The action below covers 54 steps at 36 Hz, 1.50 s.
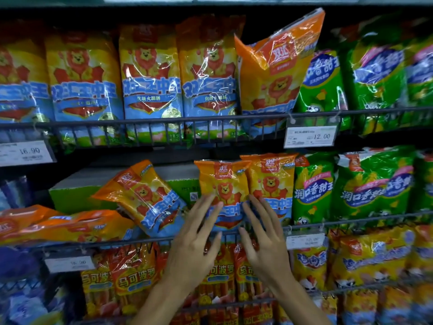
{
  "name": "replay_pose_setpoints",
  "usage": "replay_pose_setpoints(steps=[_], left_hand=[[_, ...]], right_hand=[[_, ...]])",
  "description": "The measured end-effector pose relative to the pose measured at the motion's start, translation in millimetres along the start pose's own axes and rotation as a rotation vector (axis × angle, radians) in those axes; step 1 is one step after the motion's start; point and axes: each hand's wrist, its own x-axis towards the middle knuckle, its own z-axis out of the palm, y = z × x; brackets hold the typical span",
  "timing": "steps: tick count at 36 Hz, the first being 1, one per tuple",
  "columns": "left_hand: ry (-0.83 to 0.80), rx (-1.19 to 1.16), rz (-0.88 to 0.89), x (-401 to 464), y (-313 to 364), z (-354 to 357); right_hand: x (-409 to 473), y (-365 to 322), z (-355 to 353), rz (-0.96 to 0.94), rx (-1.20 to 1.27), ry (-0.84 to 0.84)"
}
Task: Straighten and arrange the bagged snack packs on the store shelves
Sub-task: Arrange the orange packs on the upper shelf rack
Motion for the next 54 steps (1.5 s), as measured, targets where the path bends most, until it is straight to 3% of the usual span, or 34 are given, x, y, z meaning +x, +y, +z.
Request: replay_pose_setpoints(steps=[4,21,29,36,43,45,49,54], left_hand=[[-0.121,0.11,0.015,0,2,11],[-0.192,0.123,-0.026,0,-1,4],[-0.178,0.165,-0.1,-2,15,5],[-0.254,0.125,-0.101,-2,14,-17],[-0.172,0.149,-0.163,-31,-18,-53],[-0.151,0.158,-0.148,-40,-32,-63],[-0.107,0.14,-0.061,-61,-54,-81],[-0.093,0.103,-0.02,-83,-82,-102]], right_hand=[[1,0,-3,-0.015,-0.037,-0.077],[3,10,-18,-0.06,-0.153,-0.253],[3,13,-19,-0.12,-0.143,-0.255],[7,9,-15,-0.08,-0.008,-0.197],[20,-31,-15,-0.153,0.202,-0.125],[22,-47,-11,-0.173,0.27,-0.16],[39,-84,0,-0.021,0.449,-0.33],[65,-113,32,0.052,0.416,-0.404]])
